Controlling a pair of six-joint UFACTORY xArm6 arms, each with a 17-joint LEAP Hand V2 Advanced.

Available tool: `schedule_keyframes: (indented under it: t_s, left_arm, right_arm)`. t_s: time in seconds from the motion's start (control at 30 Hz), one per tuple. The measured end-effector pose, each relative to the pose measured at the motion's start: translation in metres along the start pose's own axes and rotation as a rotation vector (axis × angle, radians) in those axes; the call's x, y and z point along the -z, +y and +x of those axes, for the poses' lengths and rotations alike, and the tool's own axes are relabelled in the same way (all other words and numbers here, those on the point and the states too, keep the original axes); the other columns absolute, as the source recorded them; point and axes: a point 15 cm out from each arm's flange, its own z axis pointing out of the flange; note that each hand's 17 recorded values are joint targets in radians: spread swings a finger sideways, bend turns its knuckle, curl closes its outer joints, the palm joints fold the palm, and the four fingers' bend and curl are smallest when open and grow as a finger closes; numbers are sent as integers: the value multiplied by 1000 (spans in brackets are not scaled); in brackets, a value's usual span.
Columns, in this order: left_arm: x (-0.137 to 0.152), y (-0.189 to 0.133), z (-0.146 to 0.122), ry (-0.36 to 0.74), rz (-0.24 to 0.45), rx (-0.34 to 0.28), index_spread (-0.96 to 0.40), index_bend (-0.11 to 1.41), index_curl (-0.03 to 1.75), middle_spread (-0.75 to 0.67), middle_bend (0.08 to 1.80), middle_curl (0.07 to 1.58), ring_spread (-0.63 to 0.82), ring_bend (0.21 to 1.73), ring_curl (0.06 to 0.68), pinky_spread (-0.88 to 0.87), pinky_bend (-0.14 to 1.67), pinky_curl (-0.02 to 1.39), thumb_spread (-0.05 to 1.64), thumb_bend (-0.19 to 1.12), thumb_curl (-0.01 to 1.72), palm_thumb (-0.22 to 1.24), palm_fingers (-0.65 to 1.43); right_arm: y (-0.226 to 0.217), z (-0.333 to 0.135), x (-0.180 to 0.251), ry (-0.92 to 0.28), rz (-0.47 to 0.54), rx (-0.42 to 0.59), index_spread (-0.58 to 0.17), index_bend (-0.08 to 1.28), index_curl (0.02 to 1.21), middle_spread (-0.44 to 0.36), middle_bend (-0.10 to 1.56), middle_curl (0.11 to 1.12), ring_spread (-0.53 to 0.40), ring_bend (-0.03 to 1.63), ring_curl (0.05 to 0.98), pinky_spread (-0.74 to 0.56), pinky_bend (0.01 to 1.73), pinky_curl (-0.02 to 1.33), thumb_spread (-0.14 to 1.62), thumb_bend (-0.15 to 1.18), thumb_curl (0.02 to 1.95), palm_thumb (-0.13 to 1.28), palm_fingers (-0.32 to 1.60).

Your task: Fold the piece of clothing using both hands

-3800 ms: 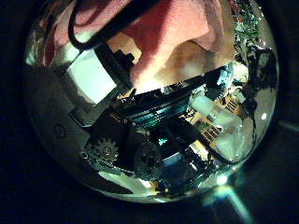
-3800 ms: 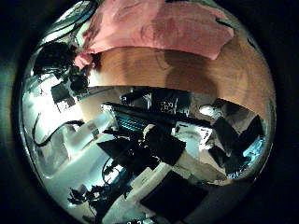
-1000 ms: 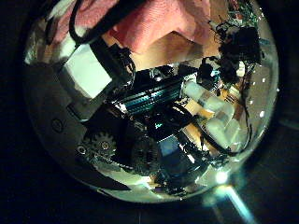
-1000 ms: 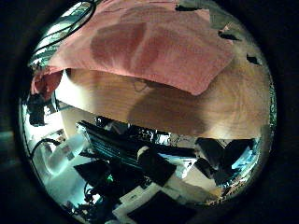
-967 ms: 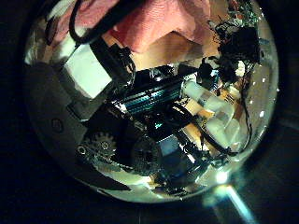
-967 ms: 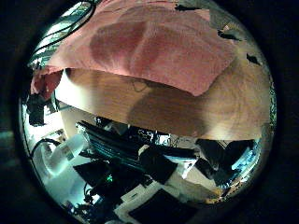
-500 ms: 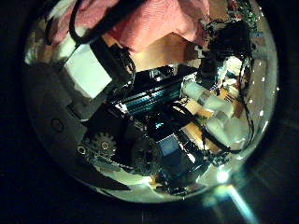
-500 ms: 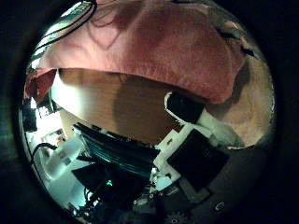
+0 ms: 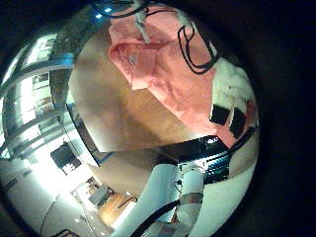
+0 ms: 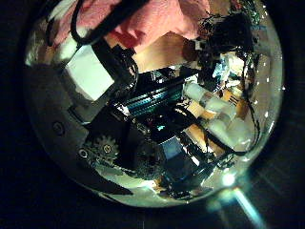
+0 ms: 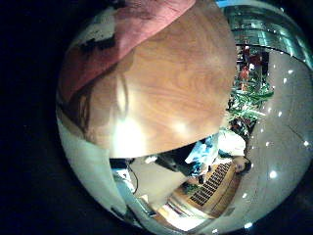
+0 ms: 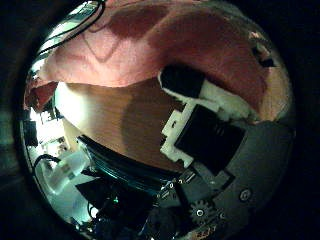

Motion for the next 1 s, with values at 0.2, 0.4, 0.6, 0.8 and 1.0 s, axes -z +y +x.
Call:
schedule_keyframes:
  t_s: [0.2, 0.4, 0.6, 0.8, 1.0]
  left_arm:
    - [-4, 11, -7, 6, -9, -6, -240, 164, 1693, -713, 744, 1330, -442, 1432, 529, -613, 1253, 643, 1218, -8, 639, 840, 903]
    - [3, 25, -10, 6, -11, -25, -227, 163, 1695, -716, 744, 1327, -441, 1433, 530, -613, 1251, 643, 1218, -8, 638, 841, 905]
    - [18, 47, -12, 9, -36, -57, -217, 165, 1694, -717, 744, 1323, -441, 1432, 528, -613, 1246, 642, 1218, -8, 637, 841, 912]
    - [57, 62, -28, -16, -4, -50, -211, 163, 1696, -717, 744, 1318, -440, 1429, 524, -607, 1247, 640, 1216, -8, 640, 842, 931]
    - [79, 81, -39, -42, -18, -50, -206, 164, 1699, -718, 739, 1314, -441, 1424, 522, -605, 1254, 635, 1205, -8, 650, 830, 968]
  right_arm:
    - [2, 9, 30, -5, 83, -20, -365, 932, 873, -197, 1156, 855, -236, 1324, 651, -228, 1394, 553, 1173, 46, 494, 962, 1127]
    - [21, 23, 69, -7, 142, -49, -339, 980, 900, -183, 1201, 870, -229, 1350, 686, -204, 1411, 606, 1209, 22, 525, 971, 1089]
    - [35, 30, 104, -8, 212, -56, -323, 997, 908, -173, 1222, 870, -227, 1358, 707, -196, 1400, 643, 1221, -4, 547, 975, 1082]
    - [52, 25, 143, -25, 250, -43, -307, 1010, 904, -164, 1236, 860, -229, 1356, 719, -197, 1377, 678, 1219, -9, 569, 970, 1091]
    - [62, 24, 168, -38, 257, -28, -295, 1023, 896, -160, 1244, 853, -230, 1358, 727, -200, 1355, 708, 1211, -13, 581, 956, 1095]
